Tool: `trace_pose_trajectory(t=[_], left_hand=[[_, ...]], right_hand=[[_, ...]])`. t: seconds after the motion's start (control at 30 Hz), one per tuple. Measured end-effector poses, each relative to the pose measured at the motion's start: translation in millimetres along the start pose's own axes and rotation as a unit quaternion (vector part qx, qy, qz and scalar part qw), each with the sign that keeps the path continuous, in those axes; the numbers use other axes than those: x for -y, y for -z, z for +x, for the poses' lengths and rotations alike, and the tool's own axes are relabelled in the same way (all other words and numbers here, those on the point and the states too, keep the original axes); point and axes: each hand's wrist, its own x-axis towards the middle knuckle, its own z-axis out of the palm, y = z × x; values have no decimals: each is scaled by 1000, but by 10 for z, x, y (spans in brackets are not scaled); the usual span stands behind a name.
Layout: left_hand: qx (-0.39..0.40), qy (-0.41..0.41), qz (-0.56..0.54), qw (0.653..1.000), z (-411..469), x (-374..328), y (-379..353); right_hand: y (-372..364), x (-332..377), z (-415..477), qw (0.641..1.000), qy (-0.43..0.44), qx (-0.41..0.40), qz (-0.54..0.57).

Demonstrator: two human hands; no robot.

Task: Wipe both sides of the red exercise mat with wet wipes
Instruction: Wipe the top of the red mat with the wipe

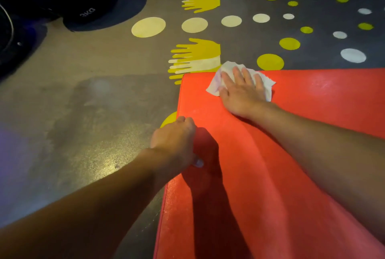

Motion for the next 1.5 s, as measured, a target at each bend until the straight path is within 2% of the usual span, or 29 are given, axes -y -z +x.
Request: trace_pose_trajectory(t=[0.03, 0.17, 0.2, 0.3, 0.33, 0.43, 0.47, 0.5, 0.57, 0.6, 0.63, 0.73, 0.77, 0.8, 0.9, 0.93, 1.0, 1.07, 1.1, 1.2, 1.23, 1.37, 1.4, 1.5], left_hand=[[-5, 9, 0, 1000, -5, -15, -19], [-16, 14, -15, 1000, -20, 7, -62], [-12, 16, -18, 1000, -31, 11, -67], [-5, 21, -22, 1000, -36, -1, -64], [-5, 22, -21, 1000, -40, -2, -61], [-8, 22, -31, 999, -59, 11, -82], [-10, 21, -35, 999, -69, 13, -98], [-13, 21, -36, 999, -74, 7, -108], [-20, 22, -34, 999, -81, 8, -128], [-24, 21, -34, 999, -77, 7, -136], [-25, 21, -37, 999, -80, 12, -146], [-21, 17, -50, 998, -89, 17, -144], [-20, 17, -53, 998, -97, 20, -146], [-20, 18, -55, 998, -103, 17, -147], [-25, 19, -56, 998, -100, 18, -158], [-28, 20, -59, 998, -100, 26, -160], [-28, 15, -65, 997, -118, 23, -158], [-31, 12, -64, 997, -137, 17, -180], [-33, 13, -69, 997, -143, 13, -202], [-38, 21, -89, 995, -142, 8, -222], [-40, 25, -97, 994, -139, 19, -220], [-67, 14, -160, 985, -240, 51, -302], [-88, 17, -171, 981, -308, 66, -367], [-115, 49, -195, 973, -495, 100, -546]], right_hand=[[-31, 109, -9, 1000, 1, 5, -2], [-107, 329, -169, 984, 180, 6, -8], [-70, 267, -41, 985, 174, 8, -3], [-10, 320, 248, 999, 52, 8, 2], [-29, 448, 242, 998, 59, 15, 2], [-108, 667, 103, 979, 204, 21, -9], [-89, 614, 153, 974, 224, 14, -11], [-47, 546, 260, 979, 203, 4, -13], [16, 518, 377, 997, 82, 2, -15], [16, 583, 350, 999, 49, 10, -12], [-11, 694, 284, 997, 68, 23, -11], [-84, 791, -62, 970, 240, 39, -16], [-77, 695, -51, 963, 268, 33, -19], [-47, 589, 39, 967, 255, 22, -20], [-5, 482, 215, 997, 80, -6, -17], [-34, 578, 176, 997, 72, 2, -12], [-101, 756, -72, 987, 158, 29, -15], [-108, 666, -237, 966, 258, 21, -19], [-84, 559, -190, 964, 264, 4, -26], [-25, 421, -61, 995, 97, -15, -27], [-57, 515, -114, 997, 80, -4, -20], [-169, 691, -508, 971, 238, 21, -12], [-139, 605, -454, 971, 237, 19, -10], [-72, 454, -313, 997, 82, 2, -13]])
